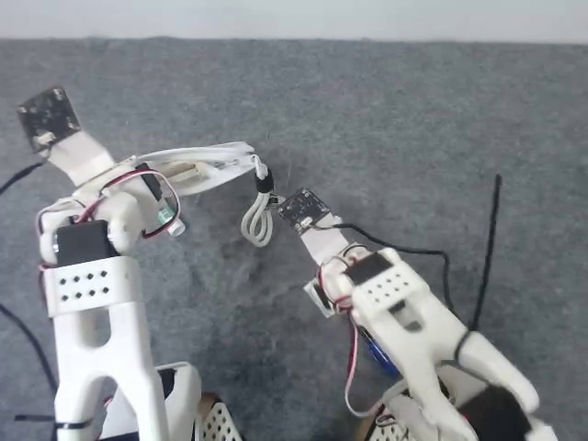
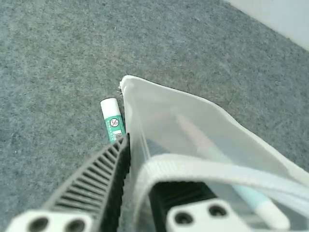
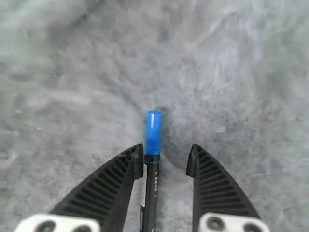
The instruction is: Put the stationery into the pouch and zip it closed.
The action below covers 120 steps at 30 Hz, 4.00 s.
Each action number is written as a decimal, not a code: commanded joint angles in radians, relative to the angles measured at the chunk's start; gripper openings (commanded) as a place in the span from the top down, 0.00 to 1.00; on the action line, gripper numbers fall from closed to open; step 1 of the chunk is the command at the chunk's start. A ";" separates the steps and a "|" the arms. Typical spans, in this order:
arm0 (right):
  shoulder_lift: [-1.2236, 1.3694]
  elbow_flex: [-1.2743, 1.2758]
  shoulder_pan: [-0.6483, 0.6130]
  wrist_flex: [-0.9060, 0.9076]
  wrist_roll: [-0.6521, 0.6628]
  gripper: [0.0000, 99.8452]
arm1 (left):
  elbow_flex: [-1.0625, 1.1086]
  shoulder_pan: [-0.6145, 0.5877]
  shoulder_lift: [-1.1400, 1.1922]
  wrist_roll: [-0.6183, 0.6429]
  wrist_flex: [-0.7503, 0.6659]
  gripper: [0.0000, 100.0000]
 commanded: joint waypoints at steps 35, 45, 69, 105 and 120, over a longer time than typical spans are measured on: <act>-0.174 -0.107 -0.151 0.203 -0.008 0.99 | -0.008 -0.002 -0.011 0.011 -0.034 0.99; -0.392 -0.104 -0.154 0.252 -0.035 0.99 | -0.008 -0.003 -0.012 0.011 -0.034 0.99; -0.757 -0.114 -0.154 -0.283 -0.264 0.99 | -0.008 -0.002 -0.008 0.011 -0.034 0.99; -0.084 -0.239 -0.179 -1.406 -0.233 0.99 | 0.018 -0.002 -0.014 0.011 -0.061 0.99; 0.074 -0.098 -0.226 -1.595 -0.074 0.99 | 0.016 -0.002 -0.014 0.011 -0.061 0.99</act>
